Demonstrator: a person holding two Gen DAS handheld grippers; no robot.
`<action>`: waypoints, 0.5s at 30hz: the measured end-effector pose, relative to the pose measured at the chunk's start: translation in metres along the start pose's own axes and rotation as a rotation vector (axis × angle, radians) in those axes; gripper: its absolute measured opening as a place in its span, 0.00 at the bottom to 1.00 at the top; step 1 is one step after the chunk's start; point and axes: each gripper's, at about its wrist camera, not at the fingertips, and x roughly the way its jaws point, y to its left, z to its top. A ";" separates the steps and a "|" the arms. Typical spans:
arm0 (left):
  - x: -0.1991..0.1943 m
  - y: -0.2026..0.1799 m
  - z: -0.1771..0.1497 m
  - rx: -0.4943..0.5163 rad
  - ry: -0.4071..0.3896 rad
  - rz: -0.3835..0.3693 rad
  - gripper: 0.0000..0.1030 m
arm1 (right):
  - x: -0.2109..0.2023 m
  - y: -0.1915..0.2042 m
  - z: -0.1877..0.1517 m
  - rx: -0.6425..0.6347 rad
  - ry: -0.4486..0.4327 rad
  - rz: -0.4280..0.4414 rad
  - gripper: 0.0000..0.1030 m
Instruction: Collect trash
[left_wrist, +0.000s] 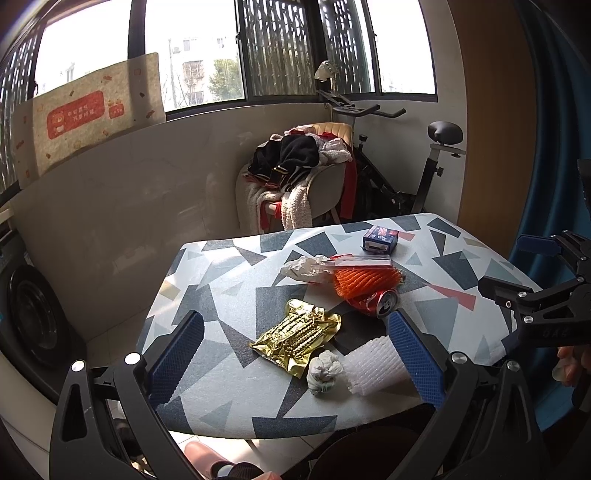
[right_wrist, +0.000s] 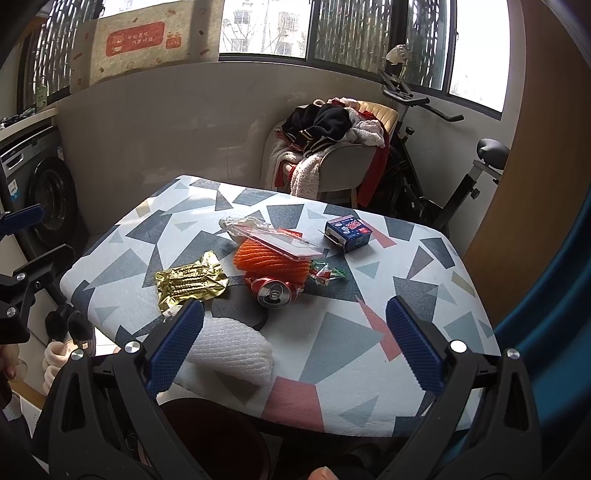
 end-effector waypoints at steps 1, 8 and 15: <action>0.001 0.000 -0.001 0.001 0.002 0.000 0.95 | 0.000 -0.001 -0.001 0.000 0.000 0.000 0.94; 0.008 -0.005 -0.005 0.037 0.013 0.010 0.95 | 0.003 -0.004 -0.006 0.008 0.011 -0.003 0.94; 0.030 -0.002 -0.021 0.078 0.074 0.006 0.95 | 0.012 -0.006 -0.014 0.031 0.002 0.044 0.95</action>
